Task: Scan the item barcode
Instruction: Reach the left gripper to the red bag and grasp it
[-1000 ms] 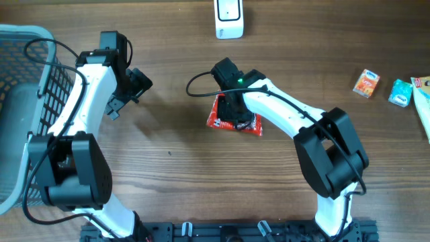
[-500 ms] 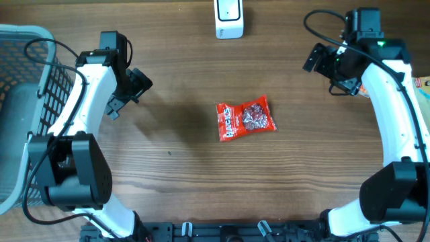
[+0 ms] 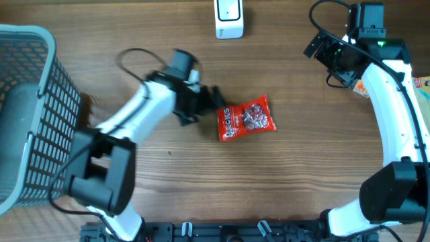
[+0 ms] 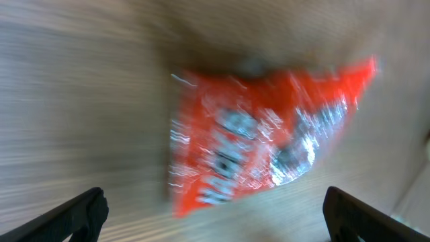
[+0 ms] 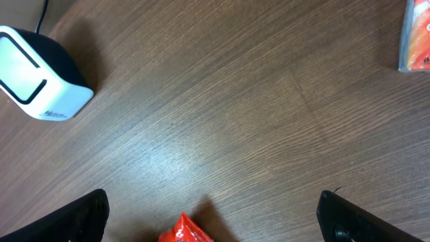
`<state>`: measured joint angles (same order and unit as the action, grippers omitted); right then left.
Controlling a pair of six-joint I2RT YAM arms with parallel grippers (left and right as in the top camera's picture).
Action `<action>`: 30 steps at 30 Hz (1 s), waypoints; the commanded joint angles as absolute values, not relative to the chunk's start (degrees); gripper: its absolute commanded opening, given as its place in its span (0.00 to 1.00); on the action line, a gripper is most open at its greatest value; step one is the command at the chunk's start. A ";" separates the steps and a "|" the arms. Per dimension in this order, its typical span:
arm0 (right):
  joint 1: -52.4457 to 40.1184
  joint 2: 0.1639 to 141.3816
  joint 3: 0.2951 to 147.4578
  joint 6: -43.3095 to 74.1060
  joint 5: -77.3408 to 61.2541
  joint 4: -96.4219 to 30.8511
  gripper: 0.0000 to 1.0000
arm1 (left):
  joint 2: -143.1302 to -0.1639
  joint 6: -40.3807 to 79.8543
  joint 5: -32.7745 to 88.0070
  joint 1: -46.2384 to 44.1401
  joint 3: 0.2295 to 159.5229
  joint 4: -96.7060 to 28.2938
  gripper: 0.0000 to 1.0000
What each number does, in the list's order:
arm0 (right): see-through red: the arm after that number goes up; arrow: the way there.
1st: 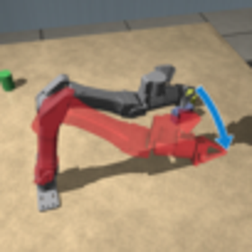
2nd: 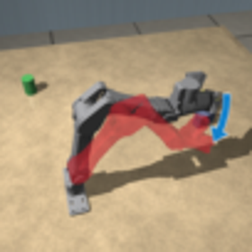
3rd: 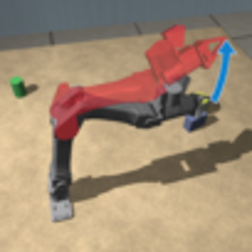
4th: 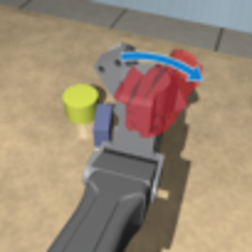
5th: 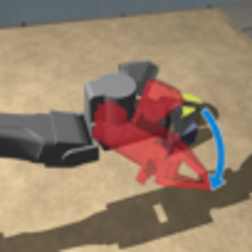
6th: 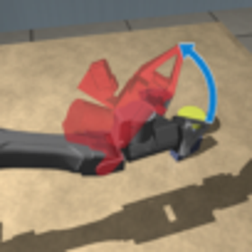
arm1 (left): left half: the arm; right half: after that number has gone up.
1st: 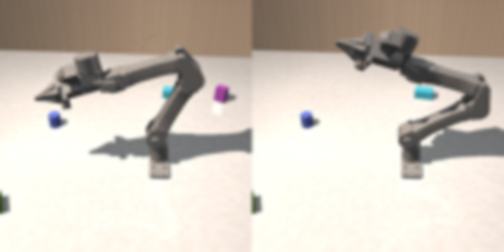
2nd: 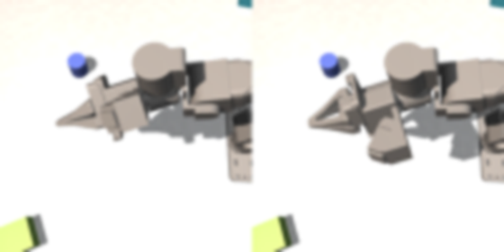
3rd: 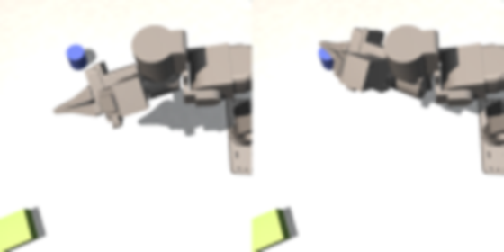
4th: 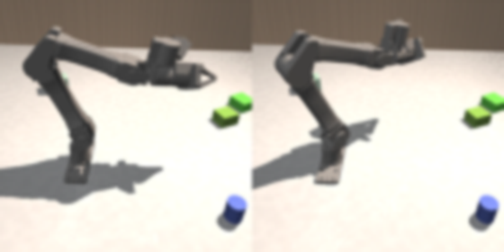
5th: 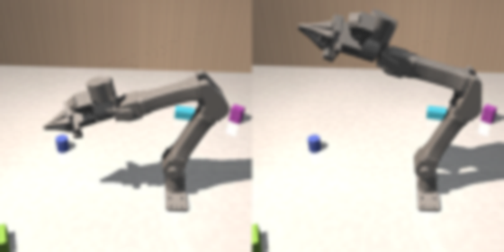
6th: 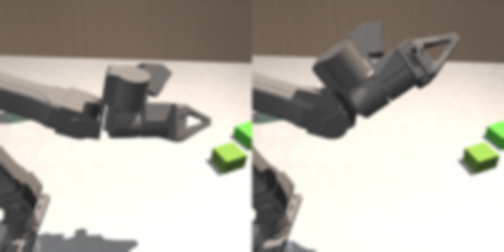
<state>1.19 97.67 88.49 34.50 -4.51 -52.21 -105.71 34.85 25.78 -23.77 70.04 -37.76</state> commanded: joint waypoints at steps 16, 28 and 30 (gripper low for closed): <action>0.99 98.30 88.27 35.09 -5.02 -52.05 1.00 | -121.43 44.21 29.06 -29.50 68.84 -24.95 1.00; 0.36 98.48 87.83 37.85 -15.16 -51.72 0.96 | -121.64 51.86 17.50 -29.52 68.84 -28.45 1.00; -1.41 98.48 83.83 31.64 -11.00 -53.30 0.60 | -121.64 52.14 17.56 -29.56 68.84 -28.03 0.93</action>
<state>0.62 97.65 88.07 39.07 -12.19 -52.21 -115.92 51.83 30.26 -30.26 72.77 -26.63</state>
